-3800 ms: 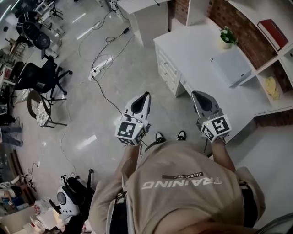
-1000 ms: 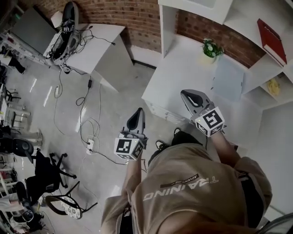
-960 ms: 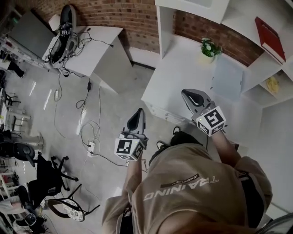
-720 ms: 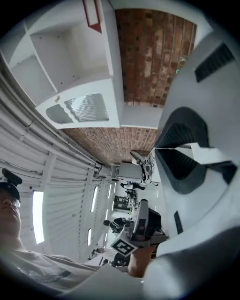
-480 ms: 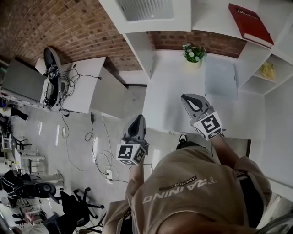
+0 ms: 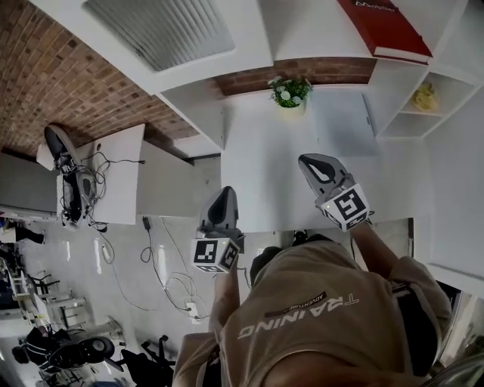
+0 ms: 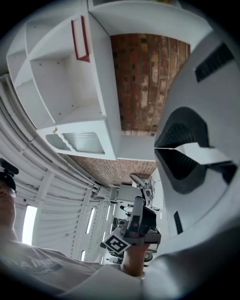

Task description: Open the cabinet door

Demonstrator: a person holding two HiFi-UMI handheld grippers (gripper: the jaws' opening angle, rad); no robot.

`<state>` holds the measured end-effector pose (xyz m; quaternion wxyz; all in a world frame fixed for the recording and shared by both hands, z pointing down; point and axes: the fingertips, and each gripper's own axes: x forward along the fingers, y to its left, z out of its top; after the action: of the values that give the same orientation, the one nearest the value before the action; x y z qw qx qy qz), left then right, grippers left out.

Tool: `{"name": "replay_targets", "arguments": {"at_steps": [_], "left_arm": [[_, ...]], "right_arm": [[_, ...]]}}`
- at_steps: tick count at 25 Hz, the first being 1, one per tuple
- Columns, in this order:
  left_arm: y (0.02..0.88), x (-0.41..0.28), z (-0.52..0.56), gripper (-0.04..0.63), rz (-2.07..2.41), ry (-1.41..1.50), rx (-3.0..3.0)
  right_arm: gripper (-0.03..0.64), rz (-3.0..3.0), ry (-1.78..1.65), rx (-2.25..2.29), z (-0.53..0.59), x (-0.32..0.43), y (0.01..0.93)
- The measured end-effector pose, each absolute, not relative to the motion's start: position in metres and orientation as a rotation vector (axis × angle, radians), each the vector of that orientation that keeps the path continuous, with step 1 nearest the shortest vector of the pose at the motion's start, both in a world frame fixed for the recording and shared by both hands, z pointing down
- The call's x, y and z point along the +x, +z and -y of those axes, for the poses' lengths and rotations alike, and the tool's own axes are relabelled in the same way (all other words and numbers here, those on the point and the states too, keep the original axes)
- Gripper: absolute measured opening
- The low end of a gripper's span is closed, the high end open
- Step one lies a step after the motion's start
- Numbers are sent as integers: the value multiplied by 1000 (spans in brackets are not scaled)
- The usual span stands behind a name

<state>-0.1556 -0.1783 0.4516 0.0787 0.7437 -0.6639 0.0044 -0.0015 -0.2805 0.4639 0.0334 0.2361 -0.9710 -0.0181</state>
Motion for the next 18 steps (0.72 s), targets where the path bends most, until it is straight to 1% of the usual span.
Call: {"name": "replay_targets", "arguments": {"at_steps": [3,11,18], "left_arm": [[449,-153,194,8,1949,13,2265],[435,-161,209,8,1868,7,2364],[416,-166,209,8,1795,29,2448]], "right_arm": [[15,3002,-68,814,289,11,455],[15,2980,-5,945,287,4,437],[15,2945,-142,1052,285,1,398]]}}
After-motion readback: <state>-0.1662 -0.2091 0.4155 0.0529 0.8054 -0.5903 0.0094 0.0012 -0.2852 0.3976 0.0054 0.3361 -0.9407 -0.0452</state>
